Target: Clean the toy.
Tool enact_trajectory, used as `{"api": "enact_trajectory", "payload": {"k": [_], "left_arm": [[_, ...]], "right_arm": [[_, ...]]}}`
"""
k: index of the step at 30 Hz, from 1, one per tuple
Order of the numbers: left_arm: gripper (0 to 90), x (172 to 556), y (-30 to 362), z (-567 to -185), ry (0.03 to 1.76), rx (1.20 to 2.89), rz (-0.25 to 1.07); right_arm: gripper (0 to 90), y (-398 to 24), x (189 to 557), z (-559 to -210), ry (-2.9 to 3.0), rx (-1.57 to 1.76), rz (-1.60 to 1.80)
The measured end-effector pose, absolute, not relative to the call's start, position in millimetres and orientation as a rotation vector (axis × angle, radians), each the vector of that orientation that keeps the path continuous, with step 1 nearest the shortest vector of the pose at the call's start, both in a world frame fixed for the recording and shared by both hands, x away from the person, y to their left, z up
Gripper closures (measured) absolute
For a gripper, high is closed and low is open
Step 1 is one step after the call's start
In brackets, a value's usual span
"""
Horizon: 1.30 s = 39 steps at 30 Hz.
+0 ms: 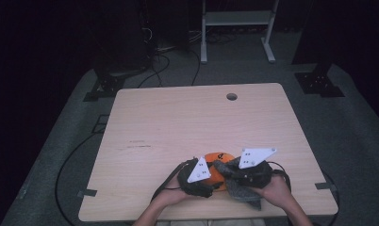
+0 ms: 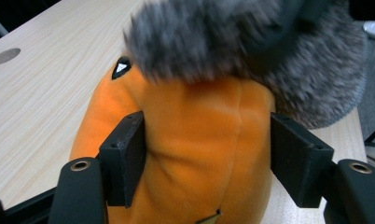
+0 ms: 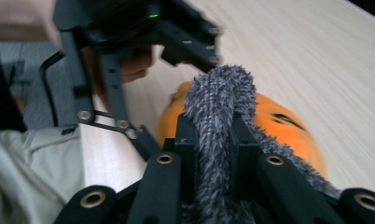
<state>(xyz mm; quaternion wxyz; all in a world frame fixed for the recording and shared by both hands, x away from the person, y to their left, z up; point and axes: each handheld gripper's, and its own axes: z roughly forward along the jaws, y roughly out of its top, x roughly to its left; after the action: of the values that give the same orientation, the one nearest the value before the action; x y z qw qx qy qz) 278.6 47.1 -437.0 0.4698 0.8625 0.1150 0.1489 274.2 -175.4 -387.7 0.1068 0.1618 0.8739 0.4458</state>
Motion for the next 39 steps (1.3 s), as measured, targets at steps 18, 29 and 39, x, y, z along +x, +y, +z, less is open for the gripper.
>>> {"api": "enact_trajectory", "payload": {"k": [18, 29, 39], "left_arm": [[32.4, 286.5, 51.7, -436.6, 0.369, 2.051, 0.336], [34.0, 297.0, 62.1, -437.4, 0.484, 1.984, 0.274], [33.5, 299.8, 61.5, -440.6, 0.521, 1.955, 0.269]], "right_arm": [[76.8, -201.4, 291.5, -391.9, 2.493, 0.639, 1.300], [76.7, -193.6, 290.1, -393.7, 2.506, 0.602, 1.403], [76.1, -207.3, 295.2, -400.7, 2.476, 0.709, 1.437]]}}
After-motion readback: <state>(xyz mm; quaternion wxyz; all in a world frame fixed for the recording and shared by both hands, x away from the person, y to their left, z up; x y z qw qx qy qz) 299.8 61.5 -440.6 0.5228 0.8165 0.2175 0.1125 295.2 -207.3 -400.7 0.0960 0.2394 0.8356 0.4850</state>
